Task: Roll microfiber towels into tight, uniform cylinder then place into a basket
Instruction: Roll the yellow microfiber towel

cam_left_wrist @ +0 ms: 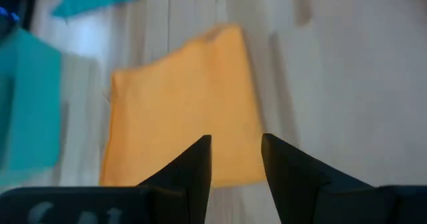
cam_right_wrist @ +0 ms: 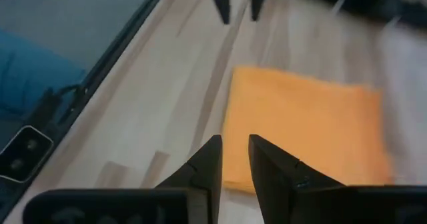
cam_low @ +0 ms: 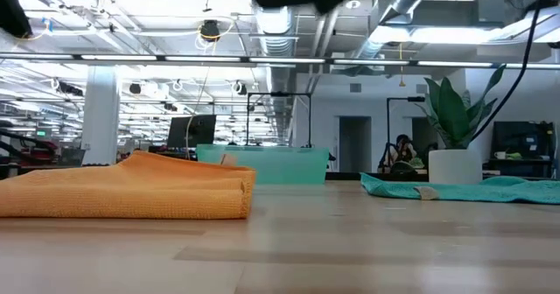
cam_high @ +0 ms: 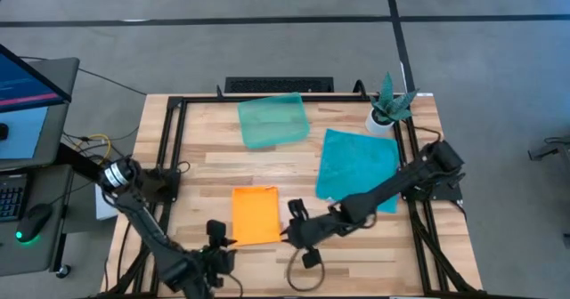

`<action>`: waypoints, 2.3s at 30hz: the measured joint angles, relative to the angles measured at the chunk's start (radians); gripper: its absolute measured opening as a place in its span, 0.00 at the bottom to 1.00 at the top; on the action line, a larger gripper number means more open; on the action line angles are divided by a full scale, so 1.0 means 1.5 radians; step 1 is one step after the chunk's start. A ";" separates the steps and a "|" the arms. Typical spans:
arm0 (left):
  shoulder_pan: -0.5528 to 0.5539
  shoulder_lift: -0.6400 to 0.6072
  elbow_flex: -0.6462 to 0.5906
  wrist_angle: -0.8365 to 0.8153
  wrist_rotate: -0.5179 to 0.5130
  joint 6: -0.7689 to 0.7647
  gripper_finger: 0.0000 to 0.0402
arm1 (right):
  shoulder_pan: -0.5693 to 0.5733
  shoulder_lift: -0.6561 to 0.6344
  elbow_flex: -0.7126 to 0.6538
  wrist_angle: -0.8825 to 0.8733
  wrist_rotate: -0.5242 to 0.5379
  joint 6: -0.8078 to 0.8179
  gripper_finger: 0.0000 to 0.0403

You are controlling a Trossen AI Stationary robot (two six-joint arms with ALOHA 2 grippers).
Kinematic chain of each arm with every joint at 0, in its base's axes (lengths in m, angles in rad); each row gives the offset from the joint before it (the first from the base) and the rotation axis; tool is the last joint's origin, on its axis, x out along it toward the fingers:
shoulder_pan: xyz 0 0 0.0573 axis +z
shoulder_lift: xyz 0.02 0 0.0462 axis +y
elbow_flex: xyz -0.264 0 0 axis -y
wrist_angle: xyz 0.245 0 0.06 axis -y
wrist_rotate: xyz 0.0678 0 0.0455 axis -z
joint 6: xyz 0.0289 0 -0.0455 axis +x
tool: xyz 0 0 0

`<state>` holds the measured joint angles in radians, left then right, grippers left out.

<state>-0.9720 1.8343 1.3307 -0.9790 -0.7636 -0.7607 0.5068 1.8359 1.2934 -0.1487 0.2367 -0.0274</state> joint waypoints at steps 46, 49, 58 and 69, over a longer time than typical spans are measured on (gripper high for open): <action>0.009 0.001 -0.149 0.249 0.040 0.021 0.31 | 0.033 0.145 0.001 0.131 0.134 -0.136 0.45; 0.009 0.001 -0.149 0.248 0.040 0.016 0.31 | 0.021 0.144 0.002 0.135 0.082 -0.100 0.44; 0.022 0.009 -0.148 0.249 0.024 0.010 0.31 | -0.005 0.167 0.002 0.144 0.047 -0.053 0.42; 0.040 0.100 -0.145 0.237 0.030 0.016 0.31 | -0.032 0.222 0.010 0.153 0.033 -0.050 0.42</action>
<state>-0.9116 1.9849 1.1127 -0.6239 -0.7189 -0.7366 0.4588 2.1685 1.3086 0.0812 0.2862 -0.1021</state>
